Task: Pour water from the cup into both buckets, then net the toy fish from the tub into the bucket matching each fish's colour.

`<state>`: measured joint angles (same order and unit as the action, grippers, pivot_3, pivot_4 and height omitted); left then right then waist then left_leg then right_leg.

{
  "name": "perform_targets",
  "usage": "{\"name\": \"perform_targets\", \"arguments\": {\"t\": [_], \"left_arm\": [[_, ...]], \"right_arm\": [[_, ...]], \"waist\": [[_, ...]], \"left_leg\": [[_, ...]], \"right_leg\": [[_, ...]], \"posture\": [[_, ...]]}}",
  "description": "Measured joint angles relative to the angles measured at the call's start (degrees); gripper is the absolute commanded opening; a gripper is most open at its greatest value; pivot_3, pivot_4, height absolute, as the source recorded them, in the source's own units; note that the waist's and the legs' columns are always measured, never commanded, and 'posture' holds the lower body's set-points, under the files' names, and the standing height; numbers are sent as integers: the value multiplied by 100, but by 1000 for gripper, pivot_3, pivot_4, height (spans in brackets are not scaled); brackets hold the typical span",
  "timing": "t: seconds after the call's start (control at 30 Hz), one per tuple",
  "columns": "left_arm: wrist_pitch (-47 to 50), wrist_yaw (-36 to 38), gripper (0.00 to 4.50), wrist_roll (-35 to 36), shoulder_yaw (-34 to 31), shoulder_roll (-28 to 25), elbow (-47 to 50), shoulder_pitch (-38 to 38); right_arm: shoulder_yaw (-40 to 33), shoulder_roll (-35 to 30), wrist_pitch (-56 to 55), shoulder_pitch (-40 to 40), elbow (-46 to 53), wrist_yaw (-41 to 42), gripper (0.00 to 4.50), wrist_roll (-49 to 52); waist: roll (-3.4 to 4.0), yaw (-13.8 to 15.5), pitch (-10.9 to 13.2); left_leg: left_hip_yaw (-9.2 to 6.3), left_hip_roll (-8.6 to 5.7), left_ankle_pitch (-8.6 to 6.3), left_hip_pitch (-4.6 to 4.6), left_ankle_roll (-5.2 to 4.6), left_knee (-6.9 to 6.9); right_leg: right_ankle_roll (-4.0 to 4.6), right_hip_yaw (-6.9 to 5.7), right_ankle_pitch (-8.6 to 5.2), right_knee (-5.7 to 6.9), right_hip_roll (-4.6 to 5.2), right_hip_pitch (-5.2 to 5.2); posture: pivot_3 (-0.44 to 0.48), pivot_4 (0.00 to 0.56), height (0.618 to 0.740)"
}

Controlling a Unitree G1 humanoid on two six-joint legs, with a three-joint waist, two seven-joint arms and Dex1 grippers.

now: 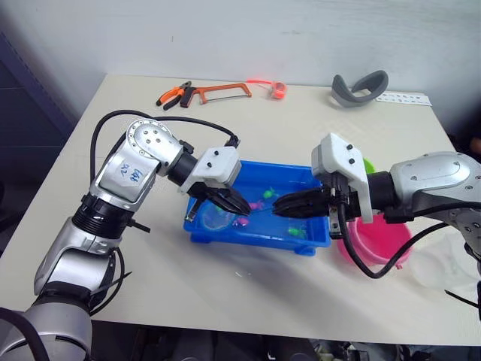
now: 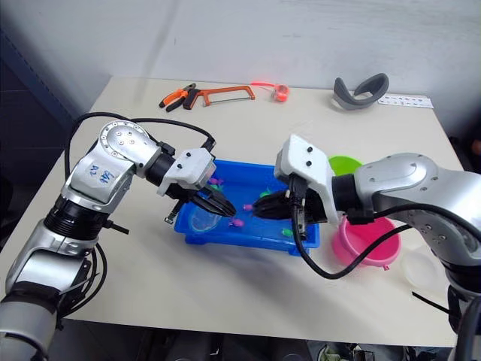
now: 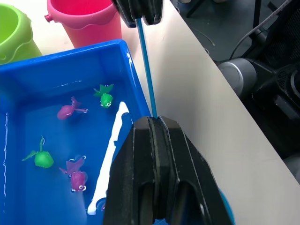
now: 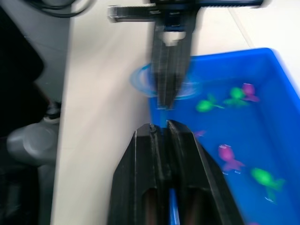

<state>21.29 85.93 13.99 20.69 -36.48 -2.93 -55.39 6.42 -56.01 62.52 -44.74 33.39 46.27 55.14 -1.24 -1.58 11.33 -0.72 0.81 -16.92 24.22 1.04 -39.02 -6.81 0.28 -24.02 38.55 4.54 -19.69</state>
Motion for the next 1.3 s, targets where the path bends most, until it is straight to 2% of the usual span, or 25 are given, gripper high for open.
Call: {"name": "perform_targets", "arguments": {"t": [0.2,0.3,0.37,0.4,0.43,0.47,0.5,0.57,0.6,0.63,0.7,0.8,1.0,1.17,1.3], "left_arm": [[313,-23,0,31,-15,37,-9,-30],[472,-145,951,180,-220,274,-104,-72],[552,-189,1945,530,-551,446,-153,-195],[557,-190,2183,543,-566,447,-154,-198],[580,-198,2719,624,-672,442,-162,-215],[590,-201,2865,651,-726,432,-168,-225],[631,-207,3256,712,-807,424,-185,-243],[794,-233,4083,986,-1108,406,-214,-232],[835,-270,4332,1121,-1256,402,-215,-176],[799,-338,4438,1165,-1436,340,-227,88],[703,-410,4438,1159,-1471,286,-165,431],[561,-403,4438,1056,-1509,-87,-149,1253],[487,-739,4438,1057,-1603,-105,102,1591],[492,-930,4438,1059,-1595,-51,244,1633],[512,-1029,4438,1062,-1586,-21,246,1632]], "right_arm": [[-33,12,16,4,26,12,23,-67],[-166,-60,45,15,46,52,0,-60],[-279,-204,102,40,149,139,0,51],[-285,-213,105,41,154,144,0,55],[-323,-264,123,42,177,170,0,73],[-348,-285,129,43,186,180,0,77],[-412,-336,133,55,199,198,0,82],[-678,-664,137,147,199,326,0,102],[-917,-964,87,293,191,491,0,44],[-1158,-1345,-9,525,170,741,0,-132],[-1387,-1671,-229,839,150,1012,0,-363],[-1705,-2326,-1136,1770,-25,1564,0,-1398],[-1813,-2441,-3075,3023,-229,1852,0,-3084],[-1732,-2372,-4355,3131,-525,1833,0,-3967],[-1294,-2189,-5105,2777,-883,1740,0,-4495]], "waist": [[0,2,0],[0,8,0],[4,11,3],[4,11,3],[4,11,2],[4,10,2],[4,7,2],[7,5,4],[8,6,3],[14,7,0],[16,-1,-1],[17,-1,-1],[18,36,-1],[19,8,0],[29,-15,3]], "left_leg": [[-1,-1,0,0,0,0],[-2,-1,0,1,0,-1],[-5,-3,0,4,0,-1],[-5,-3,0,4,0,0],[-6,-3,0,3,0,0],[-7,-3,0,3,0,1],[-10,-2,0,2,0,0],[-7,-3,0,2,0,4],[-8,-2,0,2,0,6],[-7,-3,-1,-1,-1,7],[-3,-2,-1,-1,-2,8],[1,1,-1,-2,-2,6],[0,-8,-2,-2,-4,-1],[-2,-6,-2,-4,-3,-1],[4,-4,0,-7,-1,0]], "right_leg": [[0,0,0,0,0,1],[0,-1,0,0,1,1],[0,-2,0,-1,2,0],[0,-2,0,-1,2,0],[0,-2,0,-1,3,0],[0,-2,0,-1,3,1],[0,-3,0,-1,3,2],[0,-3,0,-2,2,1],[0,-4,0,-4,1,2],[0,-4,0,-4,1,4],[0,-1,0,-9,-1,5],[0,4,0,-10,-1,3],[0,4,0,-12,1,11],[0,2,0,-11,0,12],[0,2,0,-3,-1,7]], "posture": [[0,150,740],[0,150,740],[0,150,740],[0,150,740],[0,150,740],[0,150,740],[0,150,740],[0,150,740],[0,150,740],[0,150,740],[0,150,740],[0,150,740],[0,150,740],[0,150,740],[0,150,740]]}}
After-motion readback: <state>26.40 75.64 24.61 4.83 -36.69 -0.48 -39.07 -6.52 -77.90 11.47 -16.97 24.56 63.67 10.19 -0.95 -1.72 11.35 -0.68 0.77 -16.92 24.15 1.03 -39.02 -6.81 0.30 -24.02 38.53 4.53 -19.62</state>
